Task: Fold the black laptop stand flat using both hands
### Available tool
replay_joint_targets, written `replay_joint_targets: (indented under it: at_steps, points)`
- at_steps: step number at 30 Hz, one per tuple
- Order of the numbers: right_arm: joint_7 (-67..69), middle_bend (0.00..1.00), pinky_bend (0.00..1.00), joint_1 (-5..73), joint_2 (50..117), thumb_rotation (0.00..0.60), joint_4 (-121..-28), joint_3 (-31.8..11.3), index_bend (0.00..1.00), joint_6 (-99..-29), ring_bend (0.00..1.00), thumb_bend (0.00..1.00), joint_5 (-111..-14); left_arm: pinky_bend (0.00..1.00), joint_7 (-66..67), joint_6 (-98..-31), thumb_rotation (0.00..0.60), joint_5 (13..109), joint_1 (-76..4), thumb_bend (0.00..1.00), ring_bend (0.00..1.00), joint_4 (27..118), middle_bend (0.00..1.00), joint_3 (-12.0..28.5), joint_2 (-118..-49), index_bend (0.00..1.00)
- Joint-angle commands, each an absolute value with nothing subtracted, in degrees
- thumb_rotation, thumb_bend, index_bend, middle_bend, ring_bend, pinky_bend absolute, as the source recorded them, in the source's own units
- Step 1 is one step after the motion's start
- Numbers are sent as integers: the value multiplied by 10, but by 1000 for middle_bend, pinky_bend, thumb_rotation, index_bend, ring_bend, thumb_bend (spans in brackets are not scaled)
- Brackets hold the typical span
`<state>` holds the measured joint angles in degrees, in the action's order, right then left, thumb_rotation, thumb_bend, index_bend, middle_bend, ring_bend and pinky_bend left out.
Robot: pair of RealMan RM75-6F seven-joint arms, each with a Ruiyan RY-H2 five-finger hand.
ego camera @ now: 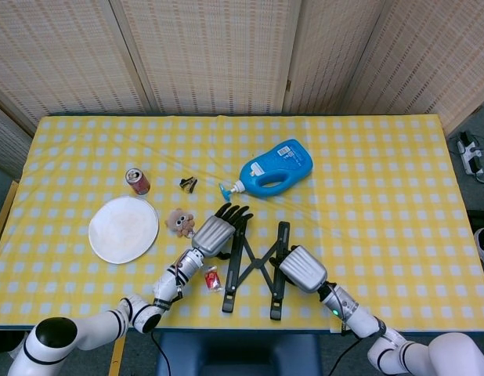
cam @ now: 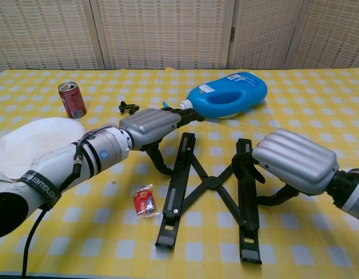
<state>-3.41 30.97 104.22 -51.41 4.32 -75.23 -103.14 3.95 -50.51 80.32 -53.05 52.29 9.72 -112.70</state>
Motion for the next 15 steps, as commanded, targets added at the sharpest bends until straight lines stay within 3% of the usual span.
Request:
replay_joint_targets:
  at_steps: [1, 15]
  points:
    - [-38, 698, 755, 312, 1050, 600, -509, 40, 508, -754, 765, 195, -1030, 0, 38, -505, 600, 802, -531, 112, 0, 524, 27, 98, -1128, 0]
    - [-52, 697, 755, 333, 1084, 600, -507, 25, 508, -759, 764, 195, -1030, 0, 33, -503, 600, 797, -535, 113, 0, 535, 27, 101, -1131, 0]
